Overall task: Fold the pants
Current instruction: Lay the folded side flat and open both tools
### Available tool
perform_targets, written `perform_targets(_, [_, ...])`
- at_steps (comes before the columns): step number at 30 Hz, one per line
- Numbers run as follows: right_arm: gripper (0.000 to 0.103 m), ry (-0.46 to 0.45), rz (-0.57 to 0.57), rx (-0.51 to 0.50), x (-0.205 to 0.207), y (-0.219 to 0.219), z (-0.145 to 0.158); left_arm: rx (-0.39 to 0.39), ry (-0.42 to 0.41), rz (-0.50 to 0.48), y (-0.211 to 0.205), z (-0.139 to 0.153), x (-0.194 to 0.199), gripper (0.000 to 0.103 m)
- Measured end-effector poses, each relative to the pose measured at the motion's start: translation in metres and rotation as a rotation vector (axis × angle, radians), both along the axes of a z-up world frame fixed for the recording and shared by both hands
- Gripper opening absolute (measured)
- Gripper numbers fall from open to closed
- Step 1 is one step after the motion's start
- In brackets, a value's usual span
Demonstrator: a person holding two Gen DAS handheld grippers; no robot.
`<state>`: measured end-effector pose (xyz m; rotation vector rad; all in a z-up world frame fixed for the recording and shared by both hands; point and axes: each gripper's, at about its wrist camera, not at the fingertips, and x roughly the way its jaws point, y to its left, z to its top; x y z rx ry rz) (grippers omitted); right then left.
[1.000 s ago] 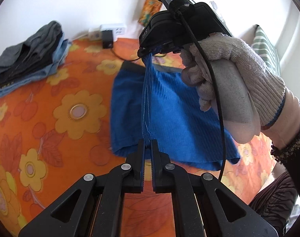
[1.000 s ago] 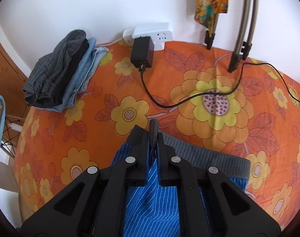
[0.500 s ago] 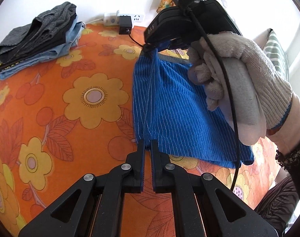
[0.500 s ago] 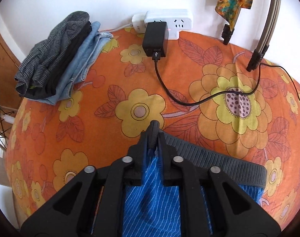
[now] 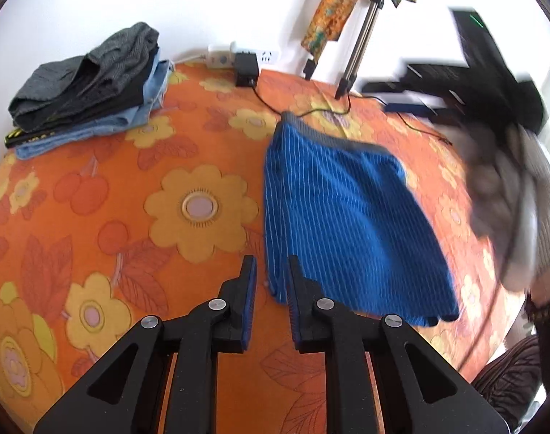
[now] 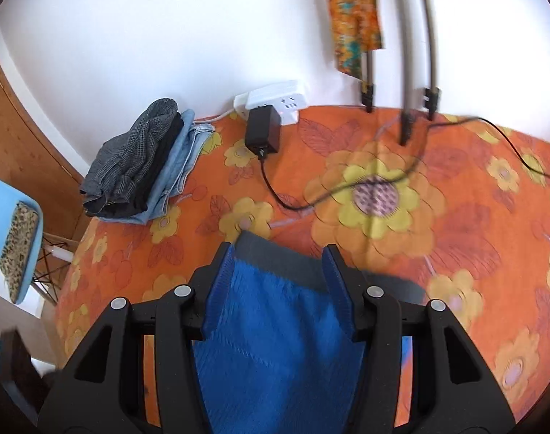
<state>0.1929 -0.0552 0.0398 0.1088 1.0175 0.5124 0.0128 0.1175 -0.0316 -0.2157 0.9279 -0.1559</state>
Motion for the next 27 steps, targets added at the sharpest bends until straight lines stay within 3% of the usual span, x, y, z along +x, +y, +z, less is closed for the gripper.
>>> perform_targets(5, [0.053,0.024,-0.065,-0.013,-0.040,-0.063,0.000,-0.016,0.007,-0.028,-0.007,0.004,0.016,0.015])
perform_targets(10, [0.053,0.079,-0.121,-0.029,-0.066,-0.105,-0.014,-0.056,0.081,-0.050,-0.019,-0.006,0.031,0.015])
perform_targets(16, [0.053,0.129,-0.121,-0.003,-0.080,-0.119,-0.037,-0.010,0.082,-0.032,-0.023,-0.002,0.040,0.015])
perform_targets(22, [0.053,0.218,-0.097,0.069,-0.078,-0.124,-0.065,-0.011,0.121,-0.020,-0.021,-0.019,0.060,0.015])
perform_targets(27, [0.053,0.235,-0.113,0.130,-0.071,-0.133,-0.069,0.001,0.134,-0.029,-0.021,-0.025,0.074,0.015])
